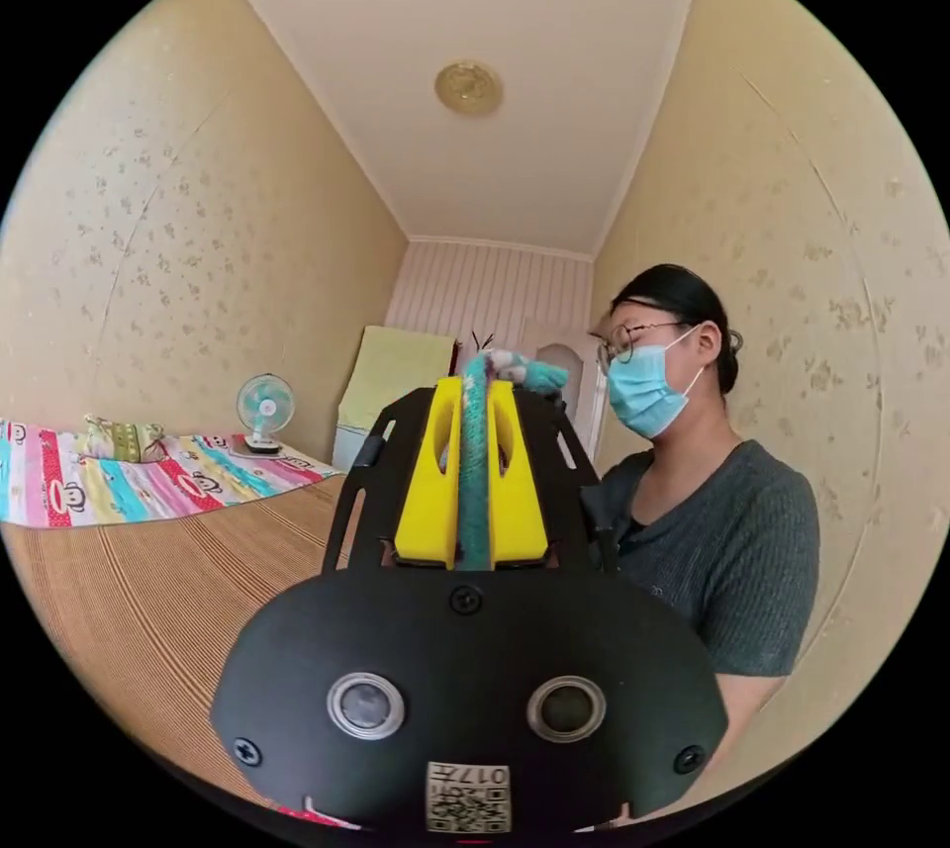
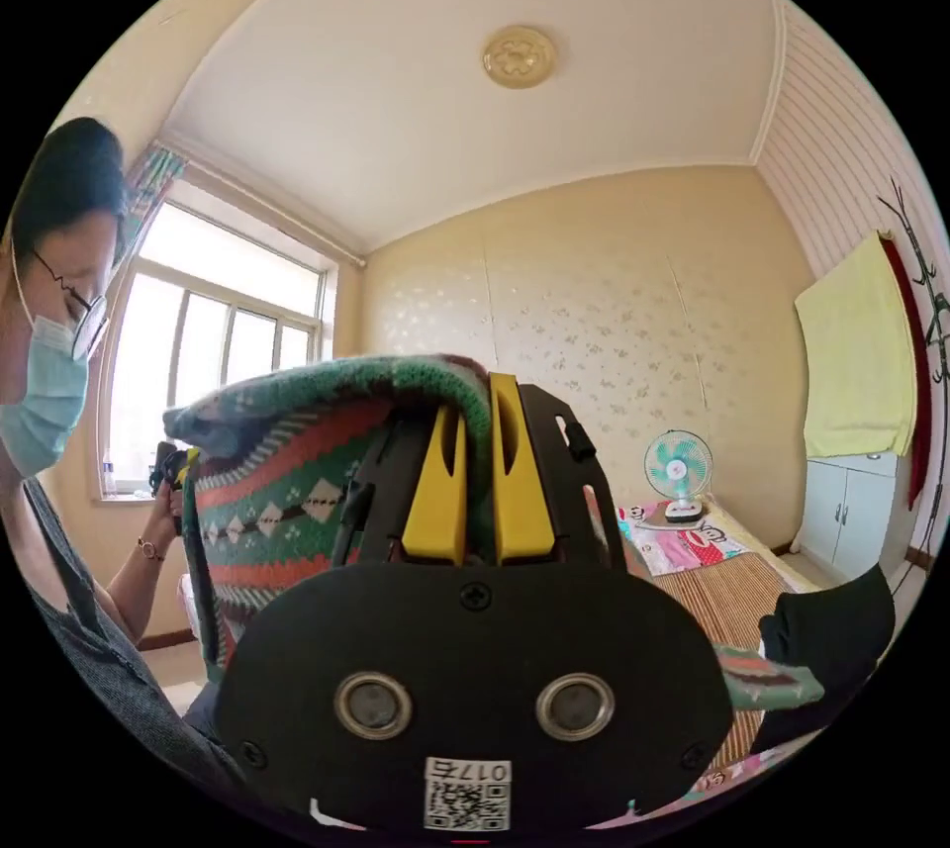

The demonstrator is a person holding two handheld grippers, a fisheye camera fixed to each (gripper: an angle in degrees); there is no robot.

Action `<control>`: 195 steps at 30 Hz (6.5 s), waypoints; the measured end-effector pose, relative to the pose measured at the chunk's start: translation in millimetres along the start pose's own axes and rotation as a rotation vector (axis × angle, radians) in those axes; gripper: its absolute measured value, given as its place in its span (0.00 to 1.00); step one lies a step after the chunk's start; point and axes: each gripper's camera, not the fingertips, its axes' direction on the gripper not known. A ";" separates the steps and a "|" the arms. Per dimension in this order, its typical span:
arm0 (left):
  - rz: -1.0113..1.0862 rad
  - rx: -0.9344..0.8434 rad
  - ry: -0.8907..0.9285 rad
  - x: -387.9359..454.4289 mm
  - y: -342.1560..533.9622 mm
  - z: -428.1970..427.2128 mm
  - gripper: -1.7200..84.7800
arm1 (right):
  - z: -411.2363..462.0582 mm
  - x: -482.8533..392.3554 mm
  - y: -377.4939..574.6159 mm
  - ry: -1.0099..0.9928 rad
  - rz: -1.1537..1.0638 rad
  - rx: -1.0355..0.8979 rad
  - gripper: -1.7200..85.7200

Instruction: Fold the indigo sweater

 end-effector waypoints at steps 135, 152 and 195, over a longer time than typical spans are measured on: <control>-0.592 -1.096 -0.995 -250.2 351.9 171.8 0.01 | 189.3 47.9 368.1 0.053 0.159 -1.482 0.03; -0.624 -0.612 -0.806 -333.0 273.6 112.9 0.01 | 288.6 111.1 347.9 -0.122 0.422 -1.460 0.03; -0.745 -0.155 -0.452 -350.2 259.0 -68.7 0.11 | 181.8 287.6 257.7 -0.033 0.993 -0.772 0.05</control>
